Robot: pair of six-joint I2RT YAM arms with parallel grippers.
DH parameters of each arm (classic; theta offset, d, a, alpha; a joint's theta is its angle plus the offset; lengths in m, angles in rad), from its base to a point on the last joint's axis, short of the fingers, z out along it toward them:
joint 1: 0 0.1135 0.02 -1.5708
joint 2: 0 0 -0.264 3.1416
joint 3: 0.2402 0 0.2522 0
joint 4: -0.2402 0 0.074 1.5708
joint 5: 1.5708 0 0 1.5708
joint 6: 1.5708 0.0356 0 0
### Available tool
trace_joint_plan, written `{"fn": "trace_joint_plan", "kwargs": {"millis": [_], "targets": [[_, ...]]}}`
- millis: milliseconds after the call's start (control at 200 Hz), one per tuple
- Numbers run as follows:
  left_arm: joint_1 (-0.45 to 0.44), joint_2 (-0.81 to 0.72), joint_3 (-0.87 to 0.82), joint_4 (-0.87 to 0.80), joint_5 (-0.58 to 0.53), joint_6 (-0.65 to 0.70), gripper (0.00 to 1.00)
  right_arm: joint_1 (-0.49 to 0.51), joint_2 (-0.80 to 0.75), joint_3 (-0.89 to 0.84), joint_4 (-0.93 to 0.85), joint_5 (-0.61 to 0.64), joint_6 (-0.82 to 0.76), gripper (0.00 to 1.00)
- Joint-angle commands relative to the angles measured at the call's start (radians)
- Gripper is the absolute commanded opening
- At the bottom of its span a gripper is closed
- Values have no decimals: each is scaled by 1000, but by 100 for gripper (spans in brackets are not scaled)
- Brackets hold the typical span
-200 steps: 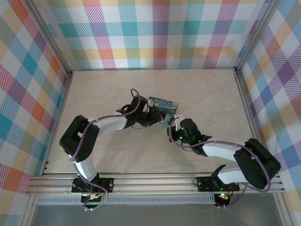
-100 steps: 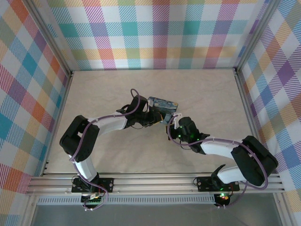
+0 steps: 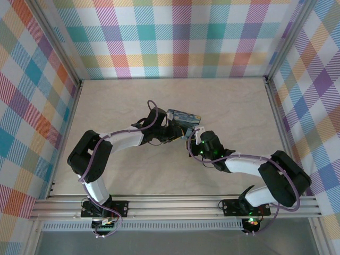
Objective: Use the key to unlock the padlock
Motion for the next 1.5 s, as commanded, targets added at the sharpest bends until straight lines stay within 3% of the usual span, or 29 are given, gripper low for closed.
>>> {"fn": "trace_joint_plan", "kwargs": {"millis": [0, 1495], "targets": [[-12, -28, 20, 6, 16, -4, 13, 8, 9, 28, 36, 5, 19, 0], [-17, -39, 8, 2, 14, -9, 13, 10, 53, 49, 129, 40, -35, 0]]}}
